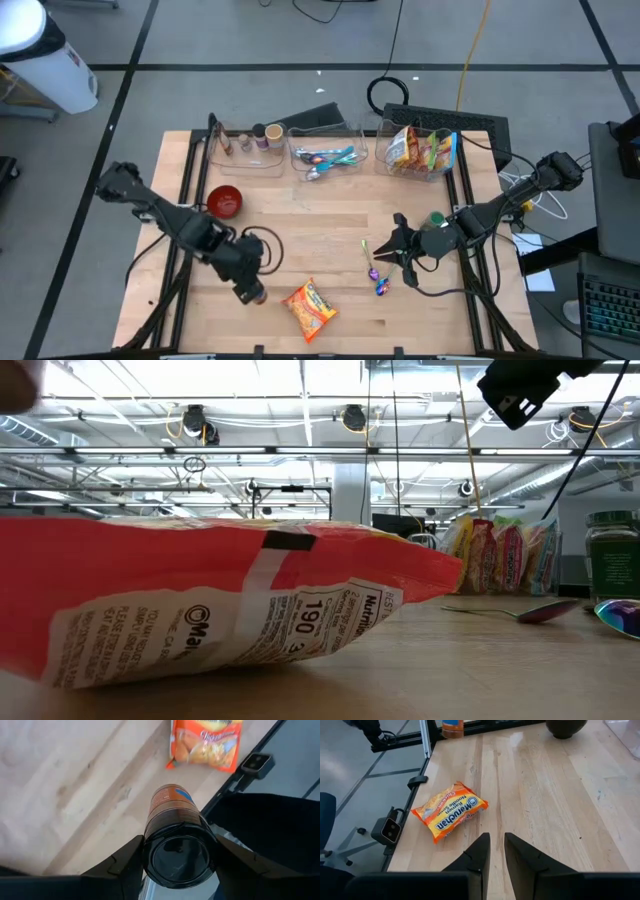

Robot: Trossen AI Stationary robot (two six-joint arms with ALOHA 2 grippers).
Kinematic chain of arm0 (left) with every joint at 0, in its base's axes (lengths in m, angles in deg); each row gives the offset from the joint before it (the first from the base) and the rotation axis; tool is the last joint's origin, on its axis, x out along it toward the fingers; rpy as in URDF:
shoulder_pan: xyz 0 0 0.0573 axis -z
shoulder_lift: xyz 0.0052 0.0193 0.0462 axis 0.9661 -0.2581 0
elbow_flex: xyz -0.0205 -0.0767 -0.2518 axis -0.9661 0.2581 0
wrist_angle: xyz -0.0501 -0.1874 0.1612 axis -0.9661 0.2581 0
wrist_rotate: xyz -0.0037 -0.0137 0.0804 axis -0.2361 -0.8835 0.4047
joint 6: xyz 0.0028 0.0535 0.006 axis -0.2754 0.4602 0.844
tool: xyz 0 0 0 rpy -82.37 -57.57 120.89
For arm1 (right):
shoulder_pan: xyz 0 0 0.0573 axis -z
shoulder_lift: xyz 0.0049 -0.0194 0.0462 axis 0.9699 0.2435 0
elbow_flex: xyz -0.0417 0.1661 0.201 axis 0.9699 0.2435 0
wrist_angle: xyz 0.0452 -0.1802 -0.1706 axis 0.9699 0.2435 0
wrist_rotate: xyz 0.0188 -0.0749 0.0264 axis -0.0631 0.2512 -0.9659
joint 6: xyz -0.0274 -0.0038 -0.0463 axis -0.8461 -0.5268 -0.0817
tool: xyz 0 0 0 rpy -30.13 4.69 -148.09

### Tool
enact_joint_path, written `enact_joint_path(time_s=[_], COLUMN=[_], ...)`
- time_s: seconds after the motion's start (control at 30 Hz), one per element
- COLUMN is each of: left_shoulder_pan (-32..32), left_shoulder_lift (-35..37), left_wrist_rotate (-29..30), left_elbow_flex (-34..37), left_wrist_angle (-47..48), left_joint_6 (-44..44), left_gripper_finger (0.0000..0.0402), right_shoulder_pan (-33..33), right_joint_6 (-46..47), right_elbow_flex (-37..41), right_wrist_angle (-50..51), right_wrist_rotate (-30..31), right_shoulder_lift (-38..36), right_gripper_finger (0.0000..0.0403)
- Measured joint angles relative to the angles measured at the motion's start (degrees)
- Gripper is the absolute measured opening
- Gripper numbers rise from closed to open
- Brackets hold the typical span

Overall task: Pick & Place Food Item
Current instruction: Put the orange seasoning bottle into the left transparent bin

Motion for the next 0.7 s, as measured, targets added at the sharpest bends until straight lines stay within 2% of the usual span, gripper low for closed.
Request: enact_joint_path(time_s=[0.3, 0.7], left_shoulder_pan=[-9.3, -23.0], left_shoulder_lift=[-0.4, -0.4], left_wrist_rotate=[0.1, 1.7], left_elbow_flex=[-2.9, -12.5], left_wrist_angle=[-3.3, -1.6], left_joint_6=[11.8, 28.4], left_gripper_finger=[0.0206, 0.0206], right_shoulder_pan=[0.1, 0.5], right_joint_6=[-2.6, -2.4], right_elbow_flex=[0.0, 0.0], right_wrist_angle=[-2.5, -2.3], right_wrist_rotate=[0.8, 1.7], right_shoulder_lift=[0.0, 0.0], right_gripper_finger=[0.0047, 0.0047])
